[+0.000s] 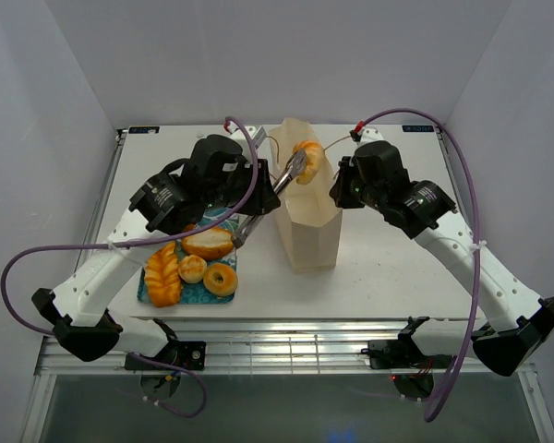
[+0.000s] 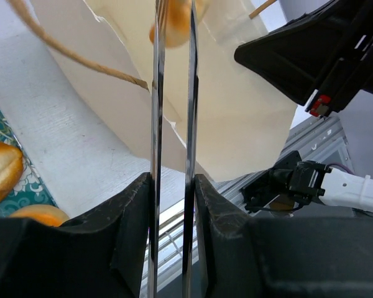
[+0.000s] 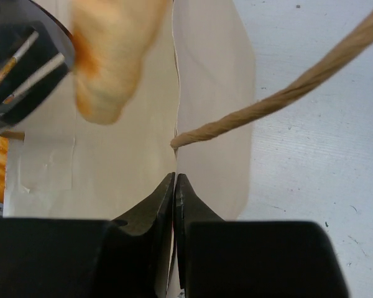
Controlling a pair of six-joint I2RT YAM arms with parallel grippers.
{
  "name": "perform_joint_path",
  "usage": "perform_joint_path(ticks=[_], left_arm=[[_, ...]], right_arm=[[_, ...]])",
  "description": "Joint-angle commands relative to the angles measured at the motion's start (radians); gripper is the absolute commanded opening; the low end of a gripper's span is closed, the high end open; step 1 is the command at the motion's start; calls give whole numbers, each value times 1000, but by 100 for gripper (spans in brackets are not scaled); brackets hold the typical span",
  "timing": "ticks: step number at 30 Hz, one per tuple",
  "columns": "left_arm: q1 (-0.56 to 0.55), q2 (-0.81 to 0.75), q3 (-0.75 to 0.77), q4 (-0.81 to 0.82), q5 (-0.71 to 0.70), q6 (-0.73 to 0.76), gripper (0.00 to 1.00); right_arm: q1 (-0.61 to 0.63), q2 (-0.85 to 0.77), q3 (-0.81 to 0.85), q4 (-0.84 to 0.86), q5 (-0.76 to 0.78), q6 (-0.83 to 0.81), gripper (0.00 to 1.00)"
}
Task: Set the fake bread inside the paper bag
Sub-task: Place the fake bread in the paper bag.
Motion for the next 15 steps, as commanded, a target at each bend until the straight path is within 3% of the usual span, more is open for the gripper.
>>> perform_joint_path(ticks=[1, 8, 15], left_arm=[[0, -42, 6, 45, 6, 9, 43], [-2, -29, 25, 39, -3, 20, 45], [-2, -69, 46, 50, -25, 28, 41]], right_arm=[[3, -16, -5, 55, 15, -15, 8], [4, -17, -1, 54, 11, -14, 8], [4, -20, -8, 52, 9, -15, 8]])
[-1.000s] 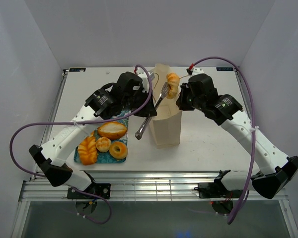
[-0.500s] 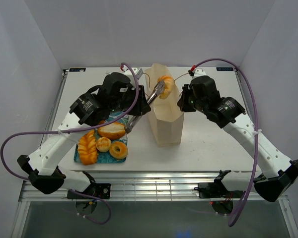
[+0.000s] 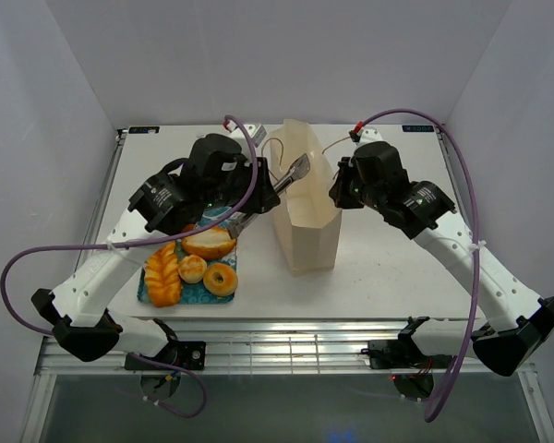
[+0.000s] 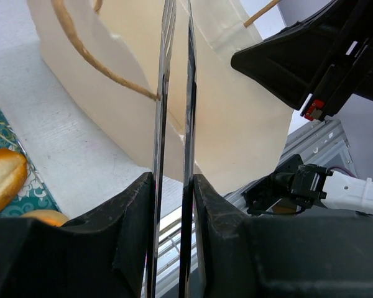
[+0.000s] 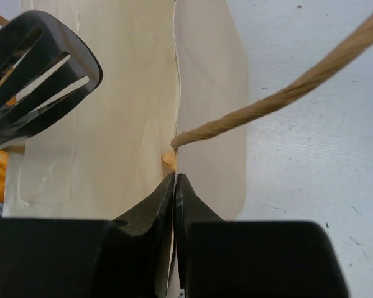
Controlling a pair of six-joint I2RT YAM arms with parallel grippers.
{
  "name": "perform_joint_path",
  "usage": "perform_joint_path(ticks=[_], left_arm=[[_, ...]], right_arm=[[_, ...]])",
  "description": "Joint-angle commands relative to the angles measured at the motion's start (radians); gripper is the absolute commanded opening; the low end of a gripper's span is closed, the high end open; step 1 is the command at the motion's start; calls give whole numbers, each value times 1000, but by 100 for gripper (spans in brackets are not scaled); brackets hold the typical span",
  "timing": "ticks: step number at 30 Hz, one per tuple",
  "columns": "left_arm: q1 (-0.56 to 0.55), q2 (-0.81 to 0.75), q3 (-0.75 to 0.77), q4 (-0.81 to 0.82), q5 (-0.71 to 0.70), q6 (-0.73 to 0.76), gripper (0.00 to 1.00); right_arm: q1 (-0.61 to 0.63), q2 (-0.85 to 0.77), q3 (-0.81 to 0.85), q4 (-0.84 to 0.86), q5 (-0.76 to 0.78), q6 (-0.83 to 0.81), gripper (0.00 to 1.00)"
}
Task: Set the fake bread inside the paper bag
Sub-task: Place the fake bread in the paper bag, then pick up the fake bread from the plate.
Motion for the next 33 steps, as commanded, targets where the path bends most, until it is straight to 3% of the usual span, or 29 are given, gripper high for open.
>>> perform_joint_path(ticks=[1, 11, 18, 24, 26, 30, 33], left_arm=[[-2, -64, 68, 34, -19, 19, 41], [0, -115, 291, 45, -77, 140, 42], [0, -37, 467, -204, -359, 153, 44], [4, -72, 276, -277, -567, 85, 46], [21, -74, 199, -296, -574, 59, 46], [131, -104, 33, -255, -501, 58, 46], [251, -139, -115, -184, -350, 88, 45]], right_arm=[[3, -22, 5, 45, 11, -17, 8], [3, -19, -10, 45, 20, -17, 8], [3, -59, 11, 6, 112, -32, 8], [1, -93, 49, -36, 134, -55, 8], [1, -105, 51, -43, 134, -61, 8], [1, -119, 37, -50, 100, -66, 8], [0, -122, 22, -49, 83, -69, 8]])
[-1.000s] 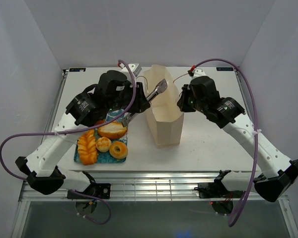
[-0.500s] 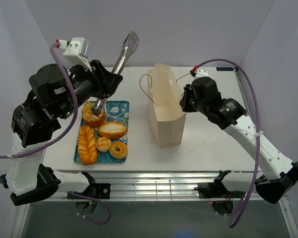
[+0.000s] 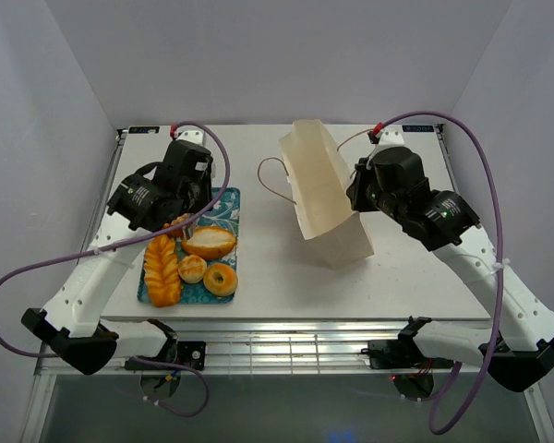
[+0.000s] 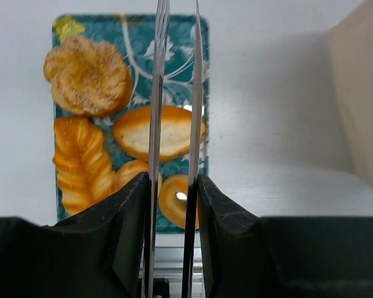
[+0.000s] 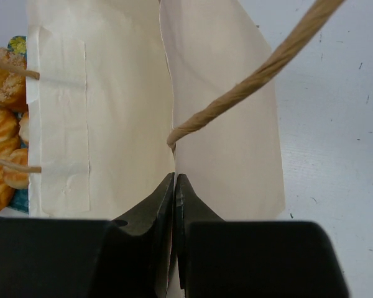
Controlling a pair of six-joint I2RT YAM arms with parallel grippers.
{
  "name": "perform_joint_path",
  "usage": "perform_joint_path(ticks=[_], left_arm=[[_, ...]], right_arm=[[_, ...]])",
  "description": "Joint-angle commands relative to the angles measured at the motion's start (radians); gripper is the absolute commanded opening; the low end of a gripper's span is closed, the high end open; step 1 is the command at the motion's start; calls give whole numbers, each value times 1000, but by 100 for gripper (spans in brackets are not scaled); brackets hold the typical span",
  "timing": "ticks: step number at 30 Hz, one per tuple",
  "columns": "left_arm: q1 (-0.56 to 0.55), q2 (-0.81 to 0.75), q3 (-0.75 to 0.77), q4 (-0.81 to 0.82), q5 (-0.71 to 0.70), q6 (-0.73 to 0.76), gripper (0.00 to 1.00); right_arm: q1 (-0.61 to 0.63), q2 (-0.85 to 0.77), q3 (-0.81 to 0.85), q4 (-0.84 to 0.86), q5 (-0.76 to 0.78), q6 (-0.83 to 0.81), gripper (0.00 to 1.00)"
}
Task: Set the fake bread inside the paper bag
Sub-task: Pick up the fake bread from the plate.
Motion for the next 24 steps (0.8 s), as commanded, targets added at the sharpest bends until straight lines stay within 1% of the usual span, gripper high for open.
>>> perform_joint_path(ticks=[1, 4, 5, 7, 11, 14, 18, 21, 24], left_arm=[[104, -72, -110, 49, 114, 6, 45], [117, -92, -210, 64, 140, -24, 44], [117, -109, -235, 69, 172, -38, 44], [118, -127, -317, 75, 211, -85, 44], [118, -205, -417, 76, 259, -178, 43], [118, -235, -414, 50, 263, -211, 43], [118, -222, -373, -6, 219, -219, 46], [124, -169, -329, -39, 188, -195, 53], [160, -112, -295, -37, 164, -143, 56]], right_arm=[[0, -26, 10, 12, -15, -23, 8], [-5, -32, -6, 14, -41, -25, 8], [-5, -35, -11, 15, -50, -25, 8], [-10, -35, -19, 15, -76, -23, 8], [-10, -38, -22, 17, -88, -26, 8], [-13, -36, -28, 20, -91, -29, 8], [-14, -38, -31, 34, -116, -31, 8], [-16, -38, -31, 38, -122, -34, 8], [-17, -38, -28, 38, -127, -41, 8]])
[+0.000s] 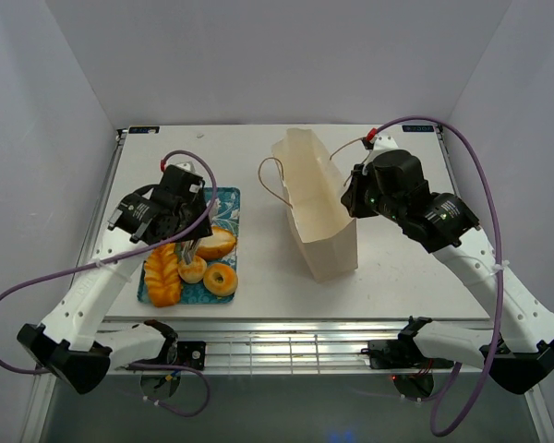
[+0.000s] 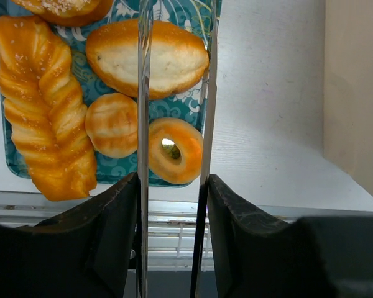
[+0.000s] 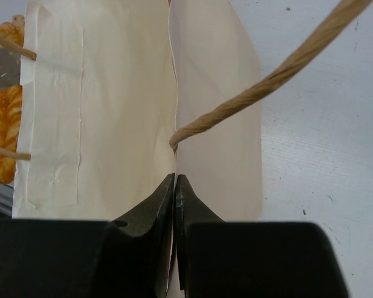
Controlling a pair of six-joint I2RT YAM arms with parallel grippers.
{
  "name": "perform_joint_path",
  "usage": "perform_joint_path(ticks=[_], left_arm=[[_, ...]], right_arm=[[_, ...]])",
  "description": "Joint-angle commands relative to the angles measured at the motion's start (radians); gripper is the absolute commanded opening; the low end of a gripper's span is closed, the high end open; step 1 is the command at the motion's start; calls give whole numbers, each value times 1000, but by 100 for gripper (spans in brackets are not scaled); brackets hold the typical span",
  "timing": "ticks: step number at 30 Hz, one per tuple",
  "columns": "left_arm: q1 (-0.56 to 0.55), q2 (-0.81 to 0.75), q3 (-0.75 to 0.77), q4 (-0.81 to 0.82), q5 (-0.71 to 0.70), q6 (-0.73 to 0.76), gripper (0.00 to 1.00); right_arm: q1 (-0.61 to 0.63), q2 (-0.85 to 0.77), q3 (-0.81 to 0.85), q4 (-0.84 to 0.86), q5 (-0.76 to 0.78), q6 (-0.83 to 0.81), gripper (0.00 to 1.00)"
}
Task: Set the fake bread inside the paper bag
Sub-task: Pick up the fake bread from the plate.
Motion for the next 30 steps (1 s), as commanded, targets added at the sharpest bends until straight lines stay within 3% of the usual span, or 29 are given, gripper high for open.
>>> perform_joint_path(ticks=[1, 9, 17, 30], left_arm=[[48, 41, 50, -4, -33, 54, 56], [171, 169, 70, 16, -82, 186, 56], [182, 258, 138, 38, -134, 258, 54], [191, 301, 93, 96, -166, 334, 54]], right_arm=[[-7, -24, 0, 44, -15, -21, 8], [-18, -31, -3, 44, -24, -44, 8], [-25, -31, -4, 49, -39, -50, 8], [-28, -39, -15, 56, -53, -40, 8]])
